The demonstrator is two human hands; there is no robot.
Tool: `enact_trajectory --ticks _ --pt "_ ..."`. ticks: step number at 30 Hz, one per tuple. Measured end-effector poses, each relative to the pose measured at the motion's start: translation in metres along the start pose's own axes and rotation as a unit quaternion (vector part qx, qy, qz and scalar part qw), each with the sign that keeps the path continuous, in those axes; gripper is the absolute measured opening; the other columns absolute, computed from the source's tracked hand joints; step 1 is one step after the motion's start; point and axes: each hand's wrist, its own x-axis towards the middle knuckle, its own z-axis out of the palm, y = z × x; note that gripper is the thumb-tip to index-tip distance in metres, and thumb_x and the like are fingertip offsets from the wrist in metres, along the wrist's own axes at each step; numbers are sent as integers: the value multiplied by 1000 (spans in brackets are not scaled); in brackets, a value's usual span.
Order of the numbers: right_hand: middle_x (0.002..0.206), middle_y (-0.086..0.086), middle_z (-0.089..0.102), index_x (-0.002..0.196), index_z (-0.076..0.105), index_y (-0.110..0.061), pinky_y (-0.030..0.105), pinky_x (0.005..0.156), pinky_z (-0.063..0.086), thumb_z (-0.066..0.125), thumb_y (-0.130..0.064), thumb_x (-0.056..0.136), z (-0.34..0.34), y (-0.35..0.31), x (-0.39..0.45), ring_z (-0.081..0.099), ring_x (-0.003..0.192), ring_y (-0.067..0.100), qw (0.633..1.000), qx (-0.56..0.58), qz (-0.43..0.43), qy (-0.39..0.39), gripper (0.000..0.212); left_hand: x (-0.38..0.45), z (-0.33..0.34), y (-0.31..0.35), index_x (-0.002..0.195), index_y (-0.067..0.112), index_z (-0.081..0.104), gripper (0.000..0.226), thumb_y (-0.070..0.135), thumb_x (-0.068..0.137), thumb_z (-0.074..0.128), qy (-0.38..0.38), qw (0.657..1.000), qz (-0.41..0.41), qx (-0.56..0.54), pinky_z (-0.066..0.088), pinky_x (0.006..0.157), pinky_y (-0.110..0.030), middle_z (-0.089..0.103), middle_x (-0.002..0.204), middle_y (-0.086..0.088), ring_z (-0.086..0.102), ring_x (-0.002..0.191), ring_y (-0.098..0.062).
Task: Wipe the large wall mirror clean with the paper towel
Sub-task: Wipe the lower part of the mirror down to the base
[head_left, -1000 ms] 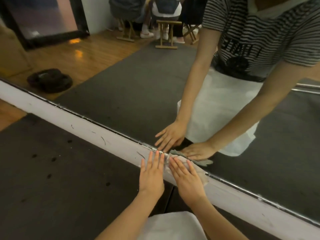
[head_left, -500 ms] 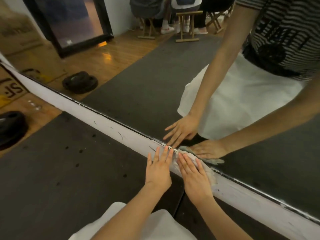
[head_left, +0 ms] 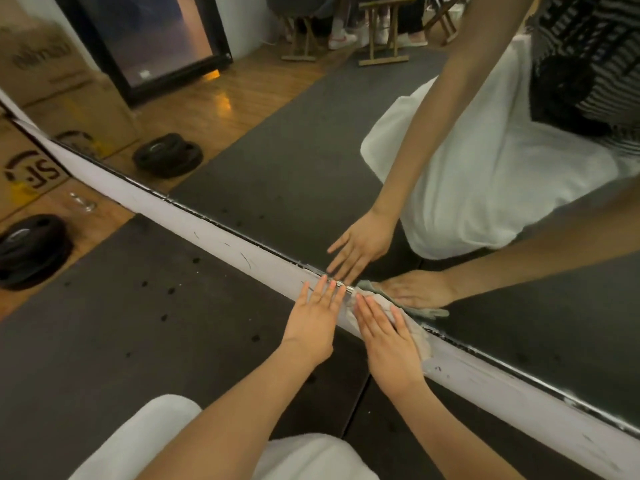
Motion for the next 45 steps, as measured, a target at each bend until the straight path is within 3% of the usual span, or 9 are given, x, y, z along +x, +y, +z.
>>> enact_trajectory --ticks 5,15,22,27,29,32,34,38,45 --pt "150 11 33 139 40 -7 38 120 -7 83 -2 49 3 -1 -1 3 147 19 1000 -15 7 -3 100 2 7 -4 153 14 -11 85 20 96 52 26 999 15 -39 -15 113 -41 -11 162 -10 -15 148 -24" --pt "148 10 37 135 45 -11 38 120 -7 84 0 44 -3 -2 0 -7 149 16 999 -43 6 -4 99 2 2 -19 155 17 -6 83 17 95 52 46 993 62 -90 -9 117 -39 -5 163 -6 -8 149 -21" --pt "143 9 38 125 64 -11 43 116 3 91 -3 34 -28 -8 -8 -10 149 16 994 -105 5 -5 95 2 12 -35 154 21 -7 81 17 96 49 51 986 112 -116 -13 113 -36 -9 163 -3 -11 148 -17" --pt "153 6 33 144 37 -15 42 119 4 67 4 63 -80 -21 -22 -3 150 17 990 -128 -18 53 88 -6 -13 -61 155 20 6 70 22 99 48 79 970 195 -125 -9 116 -35 4 163 -3 -4 150 -18" --pt "162 2 16 153 21 -17 43 121 2 42 1 76 -114 -27 -22 4 150 19 984 -150 -35 93 82 -12 -35 -85 154 20 17 67 21 96 52 178 941 263 -115 -10 115 -36 14 162 -4 -1 149 -18" --pt "163 1 3 156 11 -17 43 122 3 24 5 89 -170 -28 -5 8 150 21 969 -190 -41 154 71 -13 -78 -128 143 13 42 63 17 82 57 375 845 380 -32 12 120 -47 40 151 -12 23 145 -28" --pt "163 0 4 155 12 -17 42 121 5 16 -2 100 -200 -25 19 9 150 20 955 -213 -37 202 58 -9 -119 -156 140 10 41 63 18 78 47 452 787 419 30 17 115 -49 41 149 -14 27 142 -31" --pt "163 -4 5 155 15 -20 42 120 7 21 -11 107 -239 -19 73 11 149 17 919 -243 -21 309 50 -2 -209 -190 142 9 37 68 17 76 49 552 692 450 115 8 118 -48 27 152 -12 24 142 -33" --pt "163 -4 3 155 17 -21 41 119 3 25 -20 104 -238 6 121 8 149 16 879 -327 0 348 51 18 -262 -205 146 8 36 57 25 91 41 594 649 441 179 9 117 -51 26 155 -13 22 144 -36"
